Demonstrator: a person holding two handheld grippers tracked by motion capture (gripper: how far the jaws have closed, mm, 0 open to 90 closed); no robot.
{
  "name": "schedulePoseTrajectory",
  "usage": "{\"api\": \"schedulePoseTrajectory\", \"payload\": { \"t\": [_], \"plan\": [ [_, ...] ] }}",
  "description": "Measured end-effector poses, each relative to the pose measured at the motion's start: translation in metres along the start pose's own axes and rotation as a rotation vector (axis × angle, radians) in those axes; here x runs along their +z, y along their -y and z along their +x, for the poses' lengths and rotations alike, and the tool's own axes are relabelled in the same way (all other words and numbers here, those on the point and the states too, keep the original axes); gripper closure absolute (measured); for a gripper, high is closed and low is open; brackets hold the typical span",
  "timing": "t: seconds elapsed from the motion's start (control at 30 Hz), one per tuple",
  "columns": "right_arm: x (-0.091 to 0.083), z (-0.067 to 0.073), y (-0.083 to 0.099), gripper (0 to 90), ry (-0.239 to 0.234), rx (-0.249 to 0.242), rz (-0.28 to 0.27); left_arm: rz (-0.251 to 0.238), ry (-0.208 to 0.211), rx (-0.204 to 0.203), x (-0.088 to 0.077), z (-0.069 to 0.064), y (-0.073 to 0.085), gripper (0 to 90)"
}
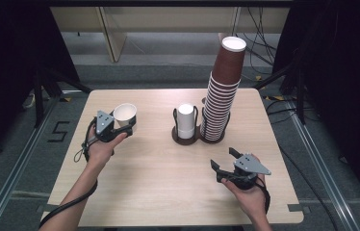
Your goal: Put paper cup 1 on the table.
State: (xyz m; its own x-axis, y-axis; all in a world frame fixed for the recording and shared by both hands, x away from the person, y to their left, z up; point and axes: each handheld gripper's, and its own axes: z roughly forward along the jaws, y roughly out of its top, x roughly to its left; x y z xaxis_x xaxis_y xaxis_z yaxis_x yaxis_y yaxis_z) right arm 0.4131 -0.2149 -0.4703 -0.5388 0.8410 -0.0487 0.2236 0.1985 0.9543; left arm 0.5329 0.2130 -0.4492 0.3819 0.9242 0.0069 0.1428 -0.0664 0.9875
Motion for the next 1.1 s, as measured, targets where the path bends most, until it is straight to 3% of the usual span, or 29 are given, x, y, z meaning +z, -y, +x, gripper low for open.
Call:
{"api": "schedulePoseTrajectory", "payload": {
  "t": [0.07,0.1,0.2,0.57,0.93,1.0,1.1],
  "plan": [
    [0.000,0.002,0.000,20.5,-0.016,0.032,0.013,-0.001,-0.019,-0.011,0.002,0.002,0.002,23.1],
    [0.000,0.001,0.000,20.5,-0.009,0.007,0.007,0.000,-0.026,-0.012,0.003,0.003,0.003,23.1],
    [-0.001,0.000,0.000,20.5,-0.007,0.005,0.010,0.011,-0.046,-0.018,0.006,0.006,0.007,23.2],
    [0.001,0.000,0.001,20.5,-0.025,0.033,0.016,0.082,-0.112,-0.006,0.019,0.024,0.026,23.1],
    [0.001,-0.001,0.000,20.5,-0.006,0.029,0.007,0.130,-0.139,-0.017,0.022,0.035,0.040,22.7],
    [0.000,0.002,0.000,20.4,0.000,0.060,0.016,0.126,-0.140,-0.014,0.022,0.035,0.041,22.6],
    [0.001,-0.002,0.000,20.4,-0.006,0.010,0.004,0.134,-0.143,-0.015,0.023,0.035,0.042,22.5]
  ]
}}
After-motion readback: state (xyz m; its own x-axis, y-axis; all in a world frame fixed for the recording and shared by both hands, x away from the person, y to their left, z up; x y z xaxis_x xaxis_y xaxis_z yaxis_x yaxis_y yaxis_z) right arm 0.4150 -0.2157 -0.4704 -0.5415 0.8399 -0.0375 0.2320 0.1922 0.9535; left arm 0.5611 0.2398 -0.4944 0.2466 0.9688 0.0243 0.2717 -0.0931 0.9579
